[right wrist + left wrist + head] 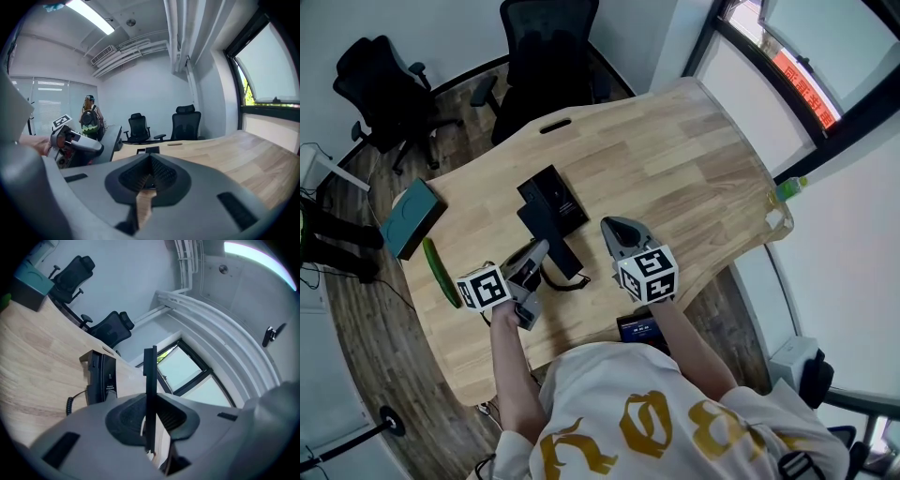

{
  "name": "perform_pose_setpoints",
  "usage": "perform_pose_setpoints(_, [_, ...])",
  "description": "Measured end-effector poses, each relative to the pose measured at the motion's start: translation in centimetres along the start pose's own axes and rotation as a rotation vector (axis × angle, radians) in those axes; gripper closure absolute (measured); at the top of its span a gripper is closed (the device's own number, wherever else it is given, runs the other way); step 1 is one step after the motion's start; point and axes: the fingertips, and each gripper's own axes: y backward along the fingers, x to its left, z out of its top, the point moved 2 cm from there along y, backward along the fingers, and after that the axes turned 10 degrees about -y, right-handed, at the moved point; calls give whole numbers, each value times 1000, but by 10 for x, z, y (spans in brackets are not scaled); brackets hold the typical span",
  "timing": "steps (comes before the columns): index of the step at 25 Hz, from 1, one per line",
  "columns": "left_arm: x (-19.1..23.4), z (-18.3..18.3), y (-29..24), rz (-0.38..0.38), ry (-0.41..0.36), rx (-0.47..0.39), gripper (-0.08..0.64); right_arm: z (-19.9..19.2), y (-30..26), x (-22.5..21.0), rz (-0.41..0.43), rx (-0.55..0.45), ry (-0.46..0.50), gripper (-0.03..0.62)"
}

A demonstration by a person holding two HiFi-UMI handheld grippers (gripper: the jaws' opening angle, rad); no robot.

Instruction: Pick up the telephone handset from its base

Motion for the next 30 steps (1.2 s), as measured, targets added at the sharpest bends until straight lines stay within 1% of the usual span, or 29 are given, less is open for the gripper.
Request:
perform_pose_setpoints(2, [-5, -1, 6, 8, -29, 8, 489, -3, 4, 4, 4, 2, 5, 586])
perform_pose_setpoints(3, [-10, -1, 8, -1, -34, 7, 489, -4, 6, 6, 7, 1, 6, 586])
perform_pose_setpoints(6, [-24, 0, 8, -53, -24, -15, 489, -5, 12, 8, 13, -4, 9, 586])
perform_pose_setpoints(10, [-32, 0, 11, -72, -43, -22, 489, -5, 17, 13, 20, -8, 15, 586])
perform_pose_setpoints(13, [-37, -1, 15, -89, -42, -28, 489, -8, 20, 18, 21, -4, 19, 586])
perform_pose_setpoints(16, [-38, -6, 17, -91, -32, -23, 489, -12, 24, 20, 20, -2, 20, 586])
perform_pose_setpoints(24, [-40, -11, 18, -96, -35, -17, 489, -14, 28, 20, 18, 0, 21, 586])
perform_pose_setpoints(30, [-41, -8, 16, -107, -31, -16, 489, -11, 26, 18, 18, 0, 19, 586])
